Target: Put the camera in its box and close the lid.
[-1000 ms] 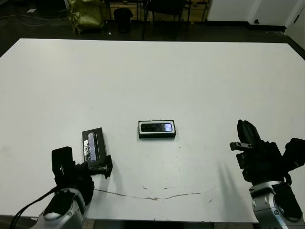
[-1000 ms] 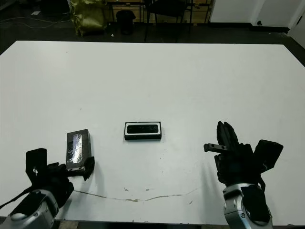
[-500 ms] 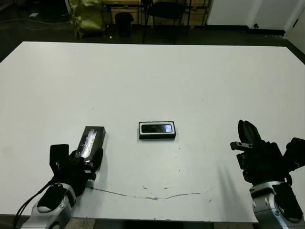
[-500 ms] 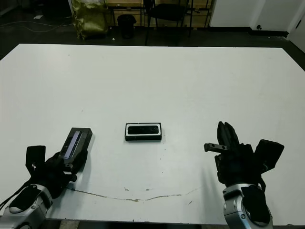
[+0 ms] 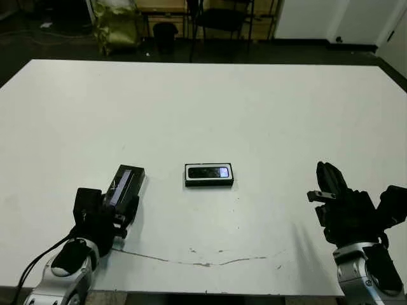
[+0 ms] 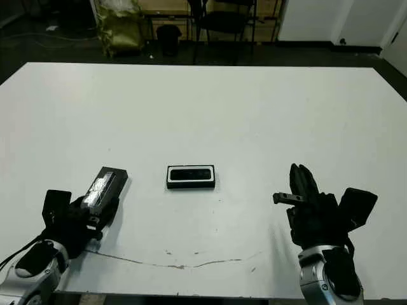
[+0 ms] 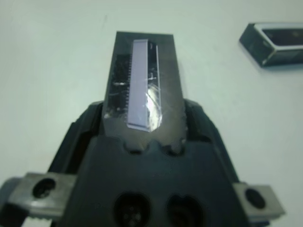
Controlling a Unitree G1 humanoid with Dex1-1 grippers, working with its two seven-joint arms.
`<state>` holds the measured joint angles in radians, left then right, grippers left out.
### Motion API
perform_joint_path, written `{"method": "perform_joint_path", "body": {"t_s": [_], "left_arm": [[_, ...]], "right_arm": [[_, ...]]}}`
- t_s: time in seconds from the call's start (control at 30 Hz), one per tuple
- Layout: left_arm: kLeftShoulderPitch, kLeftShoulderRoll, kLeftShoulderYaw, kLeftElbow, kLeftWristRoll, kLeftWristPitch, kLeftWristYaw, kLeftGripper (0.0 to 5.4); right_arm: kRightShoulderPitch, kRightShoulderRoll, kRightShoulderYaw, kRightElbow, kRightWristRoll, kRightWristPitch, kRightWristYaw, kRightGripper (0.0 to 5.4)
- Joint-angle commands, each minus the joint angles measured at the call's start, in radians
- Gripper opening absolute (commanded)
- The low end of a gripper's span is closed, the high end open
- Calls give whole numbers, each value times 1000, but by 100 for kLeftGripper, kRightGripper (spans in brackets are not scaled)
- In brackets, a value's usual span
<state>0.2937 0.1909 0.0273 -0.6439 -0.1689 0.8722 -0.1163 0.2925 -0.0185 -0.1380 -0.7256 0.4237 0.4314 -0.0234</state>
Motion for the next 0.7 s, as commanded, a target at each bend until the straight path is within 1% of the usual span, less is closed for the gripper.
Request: {"method": "perform_joint_path", "body": {"t_s": [0.03, 0.07, 0.1, 0.17, 0.2, 0.33, 0.4, 0.47, 0.53, 0.57, 0.7], "left_arm": [[-56, 57, -7, -217, 11, 353, 47, 263], [-81, 67, 12, -232, 3, 392, 38, 263], [-91, 72, 37, -208, -9, 378, 18, 263], [-93, 121, 81, -104, -39, 239, -75, 263], [-108, 147, 94, -78, -47, 214, -105, 263], [-192, 263, 118, -44, -81, 194, -209, 263], [-250, 324, 130, -1, -110, 174, -279, 263], [-302, 360, 143, 52, -141, 155, -333, 263], [-361, 388, 149, 89, -163, 166, -359, 263], [-393, 409, 146, 101, -171, 175, -372, 263], [-526, 514, 106, 155, -180, 173, -437, 263]], "right_arm": [[9, -4, -4, 9, 1, 5, 0, 0], [8, -4, 0, -5, -1, 18, -10, 0], [7, -4, 4, -16, -3, 30, -19, 0], [4, -8, 10, -23, -13, 37, -26, 0], [2, -10, 8, -8, -17, 28, -20, 0], [6, -11, 9, 3, -22, 12, -6, 0], [5, -11, 4, 9, -14, 8, 2, 0], [5, -10, 2, 16, -10, 0, 11, 0], [2, -18, 7, 16, -32, 9, 2, 0], [2, -18, 8, 13, -35, 15, -2, 0], [1, -8, 1, 58, -36, -28, 23, 0]]}}
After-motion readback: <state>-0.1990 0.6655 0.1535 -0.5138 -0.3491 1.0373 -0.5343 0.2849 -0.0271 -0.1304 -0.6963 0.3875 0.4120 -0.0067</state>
